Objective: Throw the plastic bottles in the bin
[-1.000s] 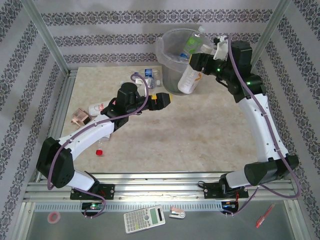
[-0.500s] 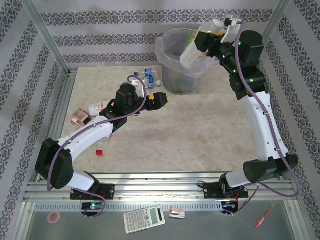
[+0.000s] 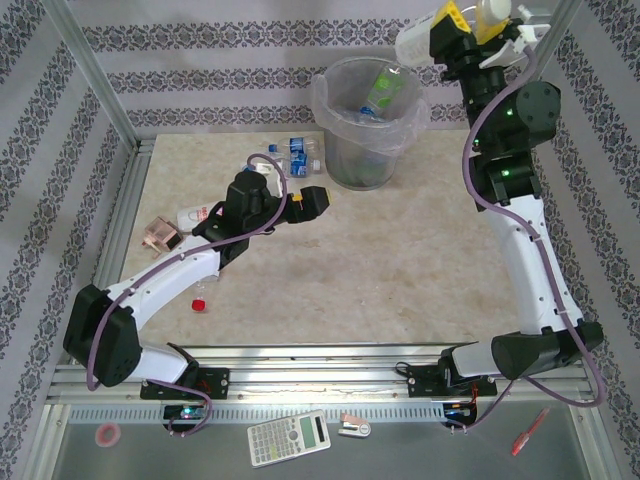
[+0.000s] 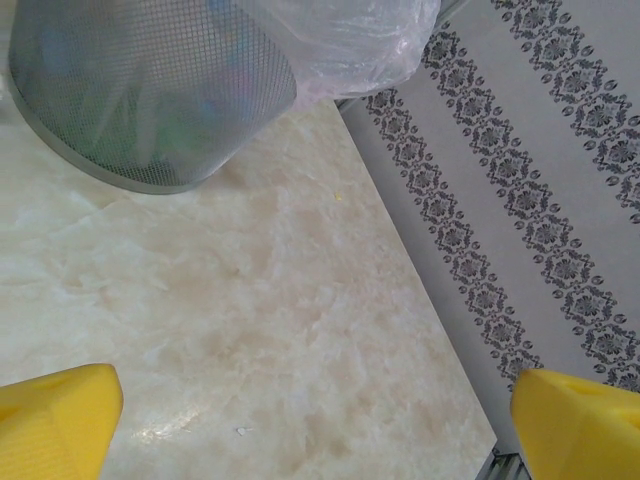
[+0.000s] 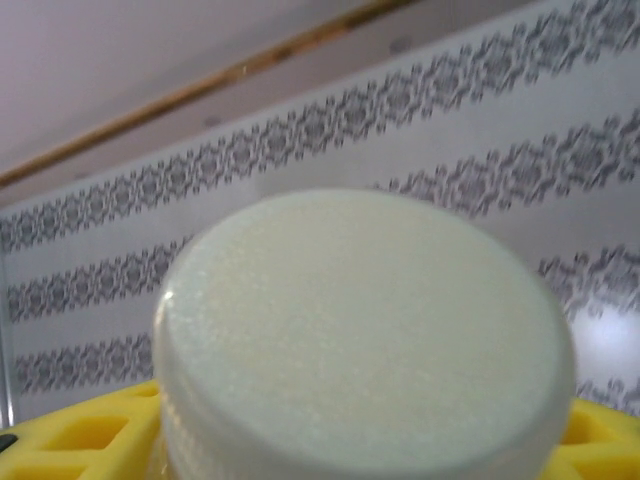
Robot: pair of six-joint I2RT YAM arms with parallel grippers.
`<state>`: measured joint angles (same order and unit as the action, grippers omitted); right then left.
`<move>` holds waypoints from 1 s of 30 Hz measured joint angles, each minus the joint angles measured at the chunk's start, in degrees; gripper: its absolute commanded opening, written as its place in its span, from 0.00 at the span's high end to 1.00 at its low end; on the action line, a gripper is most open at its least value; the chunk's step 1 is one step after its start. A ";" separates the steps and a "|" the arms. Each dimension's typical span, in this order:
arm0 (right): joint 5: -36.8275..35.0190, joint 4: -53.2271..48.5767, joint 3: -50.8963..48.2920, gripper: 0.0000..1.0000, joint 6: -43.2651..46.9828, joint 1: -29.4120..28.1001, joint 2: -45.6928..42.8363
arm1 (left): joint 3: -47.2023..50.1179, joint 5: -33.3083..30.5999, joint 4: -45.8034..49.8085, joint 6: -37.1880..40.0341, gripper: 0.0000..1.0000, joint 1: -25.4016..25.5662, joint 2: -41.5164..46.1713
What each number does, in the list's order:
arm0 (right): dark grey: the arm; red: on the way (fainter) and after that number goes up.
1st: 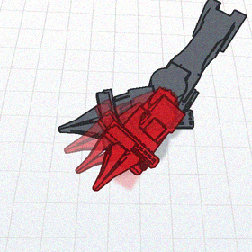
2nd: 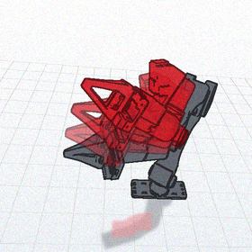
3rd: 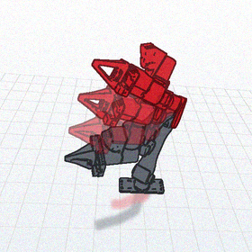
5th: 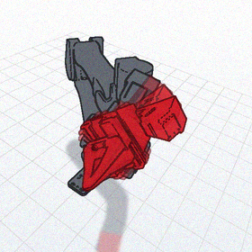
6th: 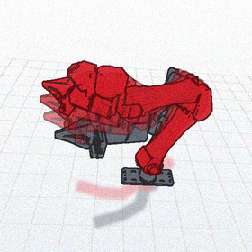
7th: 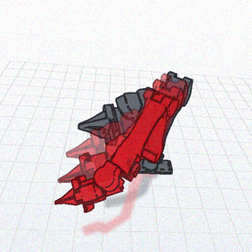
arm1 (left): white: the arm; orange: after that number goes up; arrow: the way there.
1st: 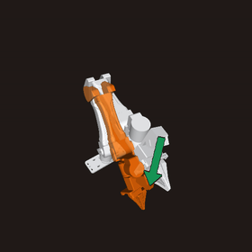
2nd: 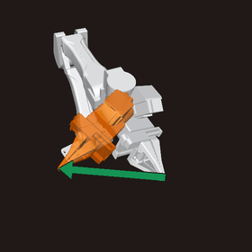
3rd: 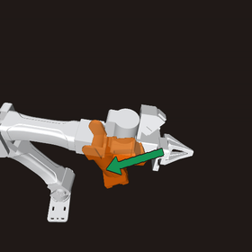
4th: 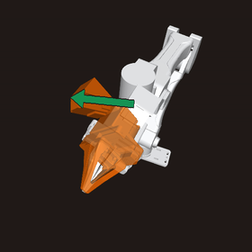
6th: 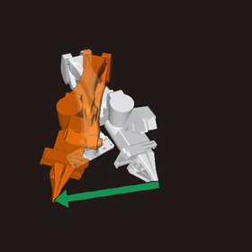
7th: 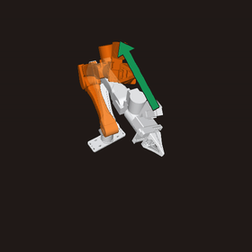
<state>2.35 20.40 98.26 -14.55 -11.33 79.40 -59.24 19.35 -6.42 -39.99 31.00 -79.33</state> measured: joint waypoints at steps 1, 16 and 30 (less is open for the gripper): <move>-0.44 1.09 0.04 0.68 0.46 0.00 -0.17 | 0.22 -0.28 0.00 -0.02 0.00 -0.02 0.39; -1.51 5.75 2.21 0.69 2.99 0.00 -0.13 | 2.64 -3.61 2.10 -0.63 0.00 0.00 4.72; 2.80 -1.16 14.49 0.17 1.20 0.74 18.56 | 6.03 -7.32 6.27 -0.66 0.00 -0.52 11.30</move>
<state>5.15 19.25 112.75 -13.34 -10.59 97.95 -53.21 12.03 -0.14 -40.64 30.48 -68.03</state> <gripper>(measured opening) 0.730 0.997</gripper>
